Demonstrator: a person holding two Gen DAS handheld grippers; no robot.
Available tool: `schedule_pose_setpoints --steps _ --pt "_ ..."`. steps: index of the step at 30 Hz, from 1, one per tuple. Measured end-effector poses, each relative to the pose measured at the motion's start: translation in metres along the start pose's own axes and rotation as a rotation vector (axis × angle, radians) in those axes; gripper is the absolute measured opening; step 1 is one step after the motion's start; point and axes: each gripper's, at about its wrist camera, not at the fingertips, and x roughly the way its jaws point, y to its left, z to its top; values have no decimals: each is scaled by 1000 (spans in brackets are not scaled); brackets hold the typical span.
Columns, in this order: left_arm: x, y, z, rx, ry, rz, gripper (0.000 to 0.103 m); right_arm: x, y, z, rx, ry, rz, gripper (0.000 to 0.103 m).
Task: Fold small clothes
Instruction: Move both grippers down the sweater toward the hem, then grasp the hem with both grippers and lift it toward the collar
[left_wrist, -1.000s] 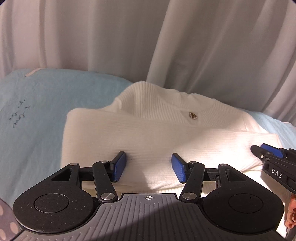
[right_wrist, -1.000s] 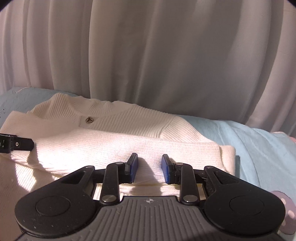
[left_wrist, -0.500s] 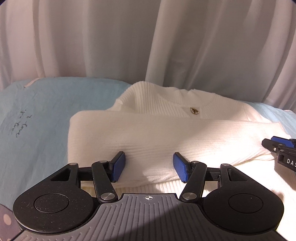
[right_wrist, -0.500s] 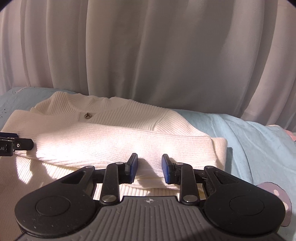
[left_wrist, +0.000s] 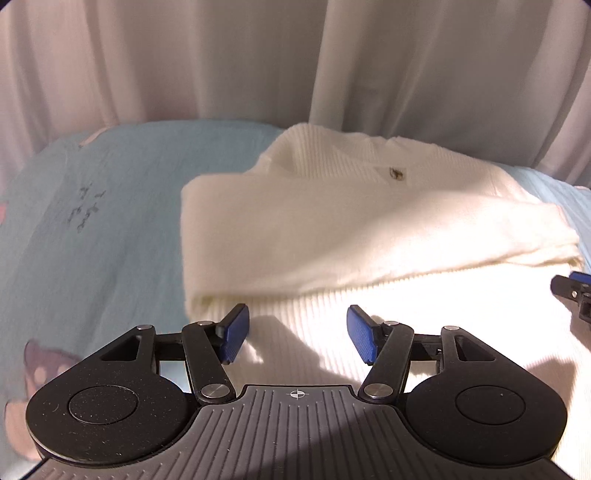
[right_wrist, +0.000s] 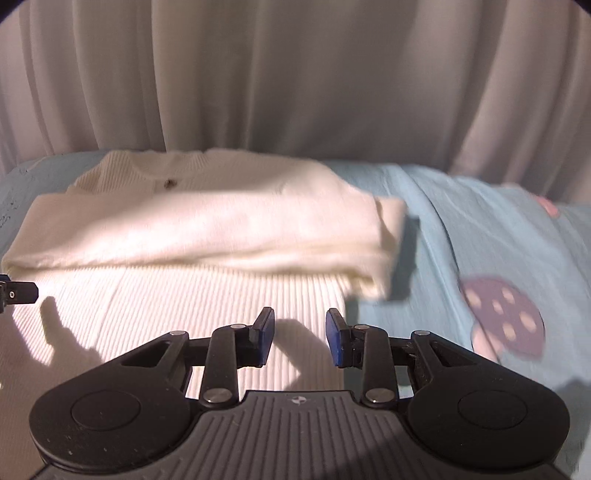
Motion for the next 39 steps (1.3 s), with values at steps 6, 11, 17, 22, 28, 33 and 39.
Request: schedule_pose_setpoints --steps 6,11,17,22,28,33,39 --pt "-76 15 -88 21 30 -57 64 -91 -44 -95 93 63 75 32" --pt "-120 35 -151 -44 121 -76 60 -139 -64 -140 186 132 180 32" --pt "-143 45 -178 -71 164 -126 55 -155 -64 -161 204 138 314 32" --pt "-151 56 -186 -124 187 -147 48 -160 -64 -167 171 143 343 31" --pt "-152 54 -187 -78 201 -154 40 -161 -59 -168 120 156 341 9" --pt "-149 53 -185 -67 213 -193 13 -160 -61 -167 140 155 364 7" --pt "-162 72 -167 -263 104 -311 10 -162 -87 -157 419 78 599 6"
